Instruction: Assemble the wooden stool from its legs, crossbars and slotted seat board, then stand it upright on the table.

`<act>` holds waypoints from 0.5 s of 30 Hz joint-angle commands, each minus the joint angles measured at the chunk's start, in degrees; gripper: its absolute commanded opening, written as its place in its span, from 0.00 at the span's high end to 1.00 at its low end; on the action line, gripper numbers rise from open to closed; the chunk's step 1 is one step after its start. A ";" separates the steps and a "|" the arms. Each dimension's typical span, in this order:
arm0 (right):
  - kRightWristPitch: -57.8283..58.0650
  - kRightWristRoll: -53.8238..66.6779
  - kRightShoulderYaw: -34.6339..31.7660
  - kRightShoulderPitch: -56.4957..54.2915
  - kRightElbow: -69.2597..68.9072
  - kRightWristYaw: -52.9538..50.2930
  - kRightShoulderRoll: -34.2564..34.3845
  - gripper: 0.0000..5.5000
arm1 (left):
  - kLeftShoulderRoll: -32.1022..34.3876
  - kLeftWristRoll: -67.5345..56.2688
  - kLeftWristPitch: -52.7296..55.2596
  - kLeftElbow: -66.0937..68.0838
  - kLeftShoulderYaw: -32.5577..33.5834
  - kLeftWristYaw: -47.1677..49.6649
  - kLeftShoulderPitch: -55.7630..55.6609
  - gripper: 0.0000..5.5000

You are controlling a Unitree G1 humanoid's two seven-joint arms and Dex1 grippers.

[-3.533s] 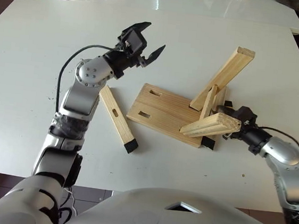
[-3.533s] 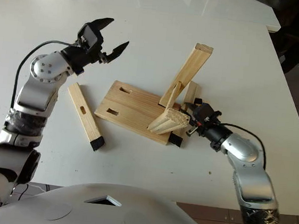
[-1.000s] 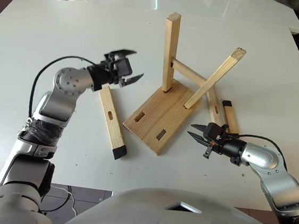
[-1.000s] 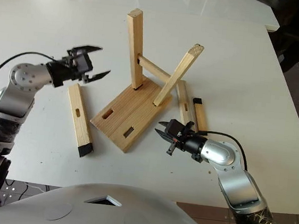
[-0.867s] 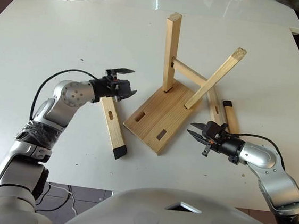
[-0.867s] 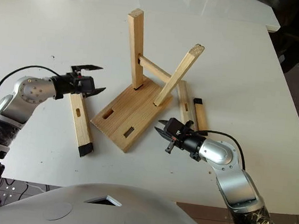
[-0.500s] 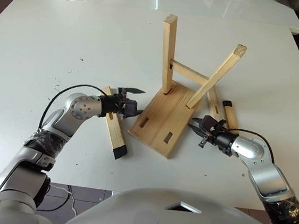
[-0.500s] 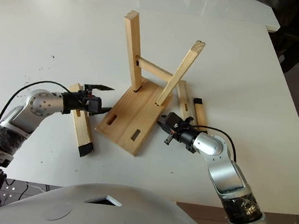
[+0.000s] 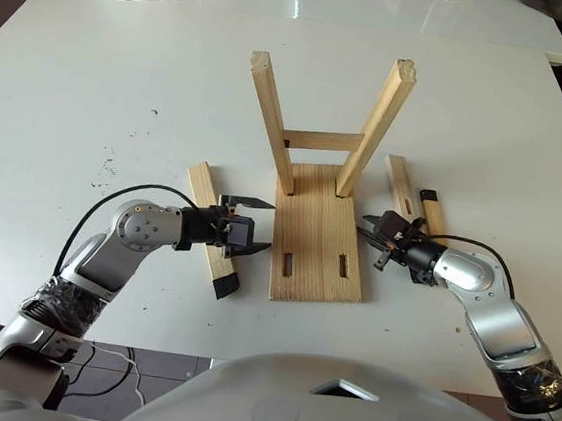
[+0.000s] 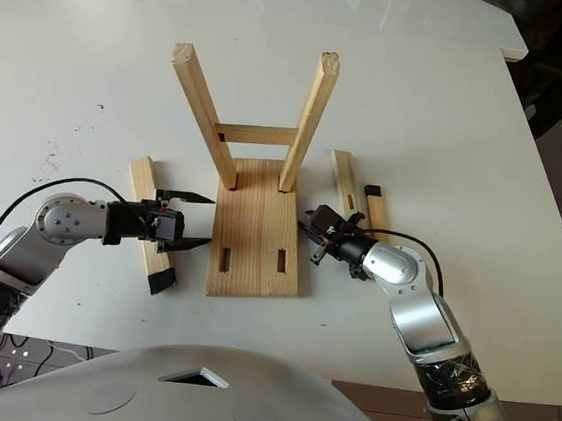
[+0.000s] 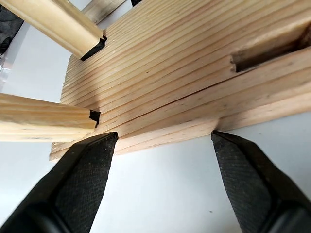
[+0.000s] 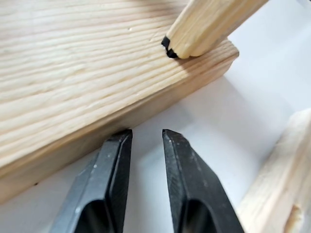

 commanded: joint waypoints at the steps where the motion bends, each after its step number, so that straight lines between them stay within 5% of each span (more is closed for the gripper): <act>1: 1.83 1.45 -0.53 1.98 -4.23 1.74 -1.20 0.79 | -0.38 0.20 1.18 1.04 1.88 1.44 -1.19 0.35; 9: 6.15 4.04 -5.17 4.74 -12.27 -0.07 -0.30 0.79 | 0.33 -0.46 1.72 -0.87 3.53 1.04 0.70 0.35; 15: 14.52 10.56 -21.48 10.62 -24.73 -1.15 -1.41 0.71 | 1.17 -6.25 7.70 -8.17 10.98 2.58 5.17 0.34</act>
